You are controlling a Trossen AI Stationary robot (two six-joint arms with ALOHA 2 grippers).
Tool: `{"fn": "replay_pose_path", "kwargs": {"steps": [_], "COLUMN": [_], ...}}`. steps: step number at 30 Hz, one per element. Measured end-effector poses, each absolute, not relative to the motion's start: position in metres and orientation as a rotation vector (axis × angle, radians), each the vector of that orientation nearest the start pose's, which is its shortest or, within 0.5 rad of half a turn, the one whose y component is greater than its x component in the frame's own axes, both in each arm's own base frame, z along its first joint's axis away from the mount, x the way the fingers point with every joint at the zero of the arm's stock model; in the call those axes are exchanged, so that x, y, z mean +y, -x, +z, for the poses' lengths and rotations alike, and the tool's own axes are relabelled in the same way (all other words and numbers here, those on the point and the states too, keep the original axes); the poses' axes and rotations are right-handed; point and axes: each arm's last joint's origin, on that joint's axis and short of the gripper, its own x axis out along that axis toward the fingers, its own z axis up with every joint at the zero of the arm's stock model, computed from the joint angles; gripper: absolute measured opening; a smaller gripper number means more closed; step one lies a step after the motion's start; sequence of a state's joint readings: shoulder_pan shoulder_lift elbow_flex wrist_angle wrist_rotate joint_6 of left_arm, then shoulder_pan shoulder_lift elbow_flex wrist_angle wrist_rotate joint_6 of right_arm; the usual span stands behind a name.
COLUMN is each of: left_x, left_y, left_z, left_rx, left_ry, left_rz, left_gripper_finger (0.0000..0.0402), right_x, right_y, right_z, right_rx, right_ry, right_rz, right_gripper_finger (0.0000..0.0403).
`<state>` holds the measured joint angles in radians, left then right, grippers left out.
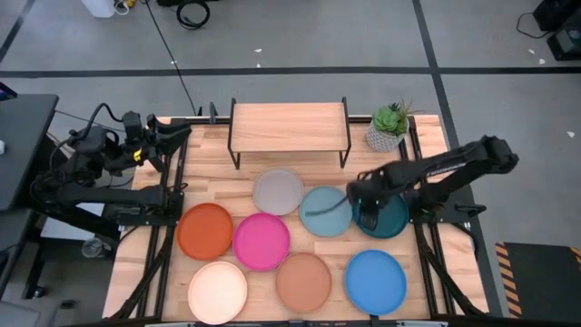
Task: Place and stack plates onto a shelf
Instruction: Put the green plate on the shelf
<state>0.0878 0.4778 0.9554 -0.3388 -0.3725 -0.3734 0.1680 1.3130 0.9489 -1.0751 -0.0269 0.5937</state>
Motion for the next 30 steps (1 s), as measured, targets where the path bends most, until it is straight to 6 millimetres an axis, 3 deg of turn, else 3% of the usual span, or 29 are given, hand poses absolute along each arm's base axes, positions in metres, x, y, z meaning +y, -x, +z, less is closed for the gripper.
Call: {"fn": "replay_pose_path", "kwargs": {"steps": [7, 15, 26, 30], "left_x": [0.017, 0.017, 0.017, 0.017], "left_y": [-0.068, -0.069, -0.069, -0.069], "left_z": [0.403, 0.400, 0.400, 0.400], "left_rx": [-0.209, -0.184, -0.182, -0.182], "left_ry": [0.384, 0.381, 0.381, 0.384], "left_rz": [0.432, 0.436, 0.437, 0.436], "left_gripper_finger": [0.0121, 0.0121, 0.0121, 0.0121], "right_x": [0.080, 0.113, 0.132, 0.130], "right_y": [-0.223, -0.223, -0.222, -0.213], "right_z": [0.213, 0.184, 0.155, 0.146], "right_rx": [1.402, 1.453, 1.507, 1.526], "right_ry": [-0.311, -0.192, -0.205, -0.258], "right_rz": [-0.286, -0.351, -0.414, -0.478], "right_gripper_finger": [0.0151, 0.0151, 0.0148, 0.0125]}}
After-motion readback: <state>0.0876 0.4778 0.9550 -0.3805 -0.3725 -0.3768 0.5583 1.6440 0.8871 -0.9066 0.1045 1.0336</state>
